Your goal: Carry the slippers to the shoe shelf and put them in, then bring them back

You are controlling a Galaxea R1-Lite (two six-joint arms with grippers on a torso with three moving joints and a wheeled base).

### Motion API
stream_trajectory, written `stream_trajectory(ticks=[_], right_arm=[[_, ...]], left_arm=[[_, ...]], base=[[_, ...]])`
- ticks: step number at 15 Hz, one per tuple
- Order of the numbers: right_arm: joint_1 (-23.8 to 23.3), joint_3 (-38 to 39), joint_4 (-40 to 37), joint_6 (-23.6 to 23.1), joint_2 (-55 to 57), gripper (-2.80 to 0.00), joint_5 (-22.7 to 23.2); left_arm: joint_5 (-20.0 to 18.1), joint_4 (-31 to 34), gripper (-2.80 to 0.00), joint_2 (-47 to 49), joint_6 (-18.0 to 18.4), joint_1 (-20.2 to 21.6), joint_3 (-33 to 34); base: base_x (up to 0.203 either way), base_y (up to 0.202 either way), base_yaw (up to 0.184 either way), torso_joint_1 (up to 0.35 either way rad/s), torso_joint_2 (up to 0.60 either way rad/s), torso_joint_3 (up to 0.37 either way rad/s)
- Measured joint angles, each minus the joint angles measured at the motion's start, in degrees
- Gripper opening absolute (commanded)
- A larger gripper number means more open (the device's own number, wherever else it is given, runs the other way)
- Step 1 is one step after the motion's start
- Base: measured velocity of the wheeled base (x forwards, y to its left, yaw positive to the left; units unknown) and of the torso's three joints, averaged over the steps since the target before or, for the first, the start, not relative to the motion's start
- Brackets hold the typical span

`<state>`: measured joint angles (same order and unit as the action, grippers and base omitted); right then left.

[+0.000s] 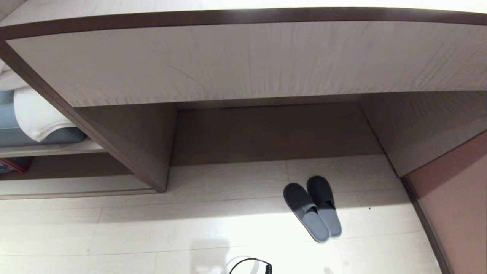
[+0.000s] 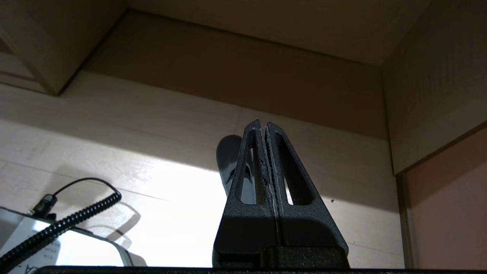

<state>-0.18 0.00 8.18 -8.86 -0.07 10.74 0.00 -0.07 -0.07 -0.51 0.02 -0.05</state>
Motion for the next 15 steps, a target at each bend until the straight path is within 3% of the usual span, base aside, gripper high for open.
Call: stream_trajectory(ticks=[15], right_arm=[[0.00,0.00,-0.05,0.22,0.00,-2.80,-0.07]], left_arm=[[0.00,0.00,-2.80,0.00,0.00,-0.02,0.02]], base=[[0.000,0.000,0.000,0.002,0.00,0.202]])
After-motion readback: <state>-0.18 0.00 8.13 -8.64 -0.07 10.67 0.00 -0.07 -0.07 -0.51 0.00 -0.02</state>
